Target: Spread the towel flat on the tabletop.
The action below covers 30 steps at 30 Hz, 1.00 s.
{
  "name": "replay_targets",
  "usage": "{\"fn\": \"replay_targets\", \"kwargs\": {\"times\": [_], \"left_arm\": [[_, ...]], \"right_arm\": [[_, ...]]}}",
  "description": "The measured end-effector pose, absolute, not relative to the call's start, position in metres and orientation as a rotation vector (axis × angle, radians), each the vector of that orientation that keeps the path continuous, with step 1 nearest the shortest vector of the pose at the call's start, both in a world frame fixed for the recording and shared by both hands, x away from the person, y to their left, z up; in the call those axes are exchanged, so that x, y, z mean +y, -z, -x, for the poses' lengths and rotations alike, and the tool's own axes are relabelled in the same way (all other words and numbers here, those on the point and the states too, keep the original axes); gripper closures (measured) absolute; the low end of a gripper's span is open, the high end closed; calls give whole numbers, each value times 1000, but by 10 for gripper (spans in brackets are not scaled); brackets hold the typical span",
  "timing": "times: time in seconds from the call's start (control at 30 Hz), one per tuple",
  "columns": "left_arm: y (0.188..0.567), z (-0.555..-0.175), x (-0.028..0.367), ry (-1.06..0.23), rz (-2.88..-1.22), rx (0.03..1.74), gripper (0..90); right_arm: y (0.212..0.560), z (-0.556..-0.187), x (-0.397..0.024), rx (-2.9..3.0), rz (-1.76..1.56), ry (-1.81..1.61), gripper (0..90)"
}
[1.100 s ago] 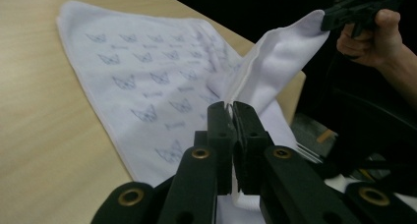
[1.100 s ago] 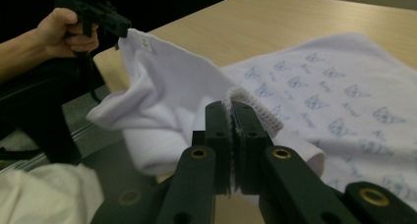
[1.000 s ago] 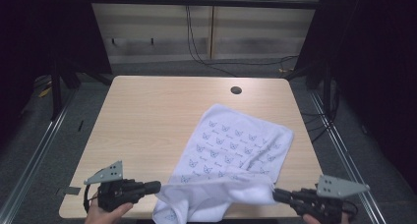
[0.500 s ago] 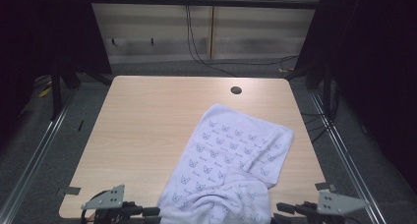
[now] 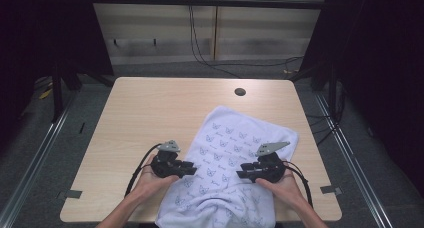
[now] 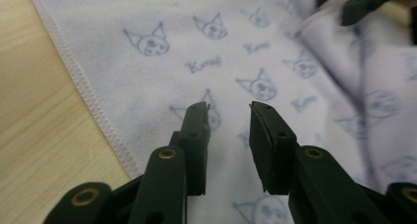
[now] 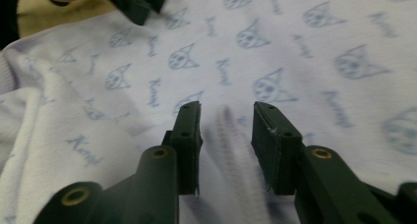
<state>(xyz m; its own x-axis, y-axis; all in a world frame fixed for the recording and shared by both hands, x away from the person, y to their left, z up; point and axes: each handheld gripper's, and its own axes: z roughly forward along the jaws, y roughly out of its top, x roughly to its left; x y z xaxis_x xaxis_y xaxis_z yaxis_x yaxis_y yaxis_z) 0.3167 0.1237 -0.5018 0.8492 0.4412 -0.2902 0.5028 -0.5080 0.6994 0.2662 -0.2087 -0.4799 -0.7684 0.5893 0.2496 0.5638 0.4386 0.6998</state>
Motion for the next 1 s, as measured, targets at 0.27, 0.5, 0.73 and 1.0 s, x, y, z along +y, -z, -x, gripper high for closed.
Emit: {"fn": "replay_targets", "kwargs": {"times": [0.27,0.5,0.73,1.0], "left_arm": [[502,-305,148,12,-2186,709,754],[498,-276,187,-1,-2204,777,768],[494,-248,211,33,-2206,774,700],[482,-281,208,-30,-2080,840,674]], "right_arm": [[464,-223,-225,2608,-998,-1354,894],[454,-160,-258,2541,-1052,-1391,893],[457,-132,-276,2516,-1124,-1359,755],[460,-177,-264,2500,-1128,-1325,645]]}}
